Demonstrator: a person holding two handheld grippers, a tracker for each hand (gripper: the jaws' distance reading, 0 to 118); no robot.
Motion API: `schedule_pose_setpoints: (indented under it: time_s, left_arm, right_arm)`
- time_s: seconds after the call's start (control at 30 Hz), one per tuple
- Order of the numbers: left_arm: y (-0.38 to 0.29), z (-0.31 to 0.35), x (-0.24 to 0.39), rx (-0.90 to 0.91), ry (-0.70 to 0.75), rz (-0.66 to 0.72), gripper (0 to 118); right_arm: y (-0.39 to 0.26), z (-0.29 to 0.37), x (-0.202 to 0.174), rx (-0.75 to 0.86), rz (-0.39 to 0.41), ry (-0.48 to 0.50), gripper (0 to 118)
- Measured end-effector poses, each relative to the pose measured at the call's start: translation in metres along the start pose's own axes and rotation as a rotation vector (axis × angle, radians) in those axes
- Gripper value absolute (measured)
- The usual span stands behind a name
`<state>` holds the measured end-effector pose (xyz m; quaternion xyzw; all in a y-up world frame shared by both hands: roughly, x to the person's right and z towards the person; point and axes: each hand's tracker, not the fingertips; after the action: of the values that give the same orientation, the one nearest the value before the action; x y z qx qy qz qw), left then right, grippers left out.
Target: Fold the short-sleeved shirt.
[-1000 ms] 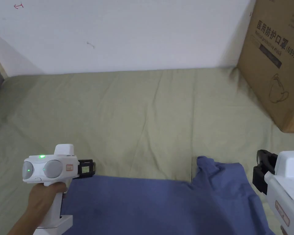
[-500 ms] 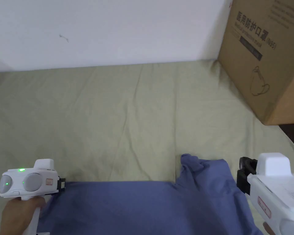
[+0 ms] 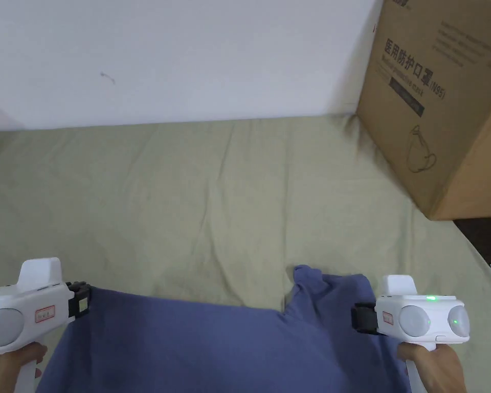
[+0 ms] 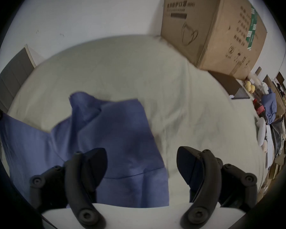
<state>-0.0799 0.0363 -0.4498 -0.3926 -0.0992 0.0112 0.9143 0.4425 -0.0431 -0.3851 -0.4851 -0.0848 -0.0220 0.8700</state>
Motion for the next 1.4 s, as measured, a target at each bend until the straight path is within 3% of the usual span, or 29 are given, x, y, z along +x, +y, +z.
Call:
schedule_pose_setpoints:
  time_s: [0.07,0.1,0.13,0.2,0.23,0.57,0.67,1.13,1.4]
  left_arm:
    - [-0.001,0.016,0.002,0.006,-0.001,0.008,0]
    - [-0.002,0.017,0.002,0.006,0.0,0.01,0]
    - [-0.004,0.019,0.002,0.005,0.002,0.01,0]
    - [-0.007,0.016,-0.003,0.004,0.007,0.011,0]
    - [-0.01,0.018,-0.004,0.003,0.011,0.013,0]
    - [-0.016,0.071,-0.017,0.088,0.017,0.118,0]
    - [-0.004,0.1,-0.02,0.159,0.017,0.133,0]
    - [0.16,0.241,-0.035,0.543,0.112,0.078,0]
    - [0.241,0.272,-0.043,0.722,0.121,0.113,0]
  right_arm:
    - [-0.004,-0.007,-0.006,-0.041,0.023,-0.015,72]
    - [-0.005,-0.008,-0.008,-0.051,0.025,-0.005,57]
    - [-0.008,-0.007,-0.011,-0.052,0.025,0.009,35]
    - [-0.01,0.004,-0.019,-0.02,0.03,0.024,10]
    - [-0.011,0.009,-0.023,-0.009,0.039,0.023,5]
    - [0.005,0.152,-0.019,0.304,0.088,0.081,4]
    - [0.022,0.179,-0.003,0.416,0.109,0.097,4]
    - [0.155,0.326,-0.012,0.889,0.043,0.222,4]
    - [0.223,0.372,-0.024,1.048,0.024,0.209,4]
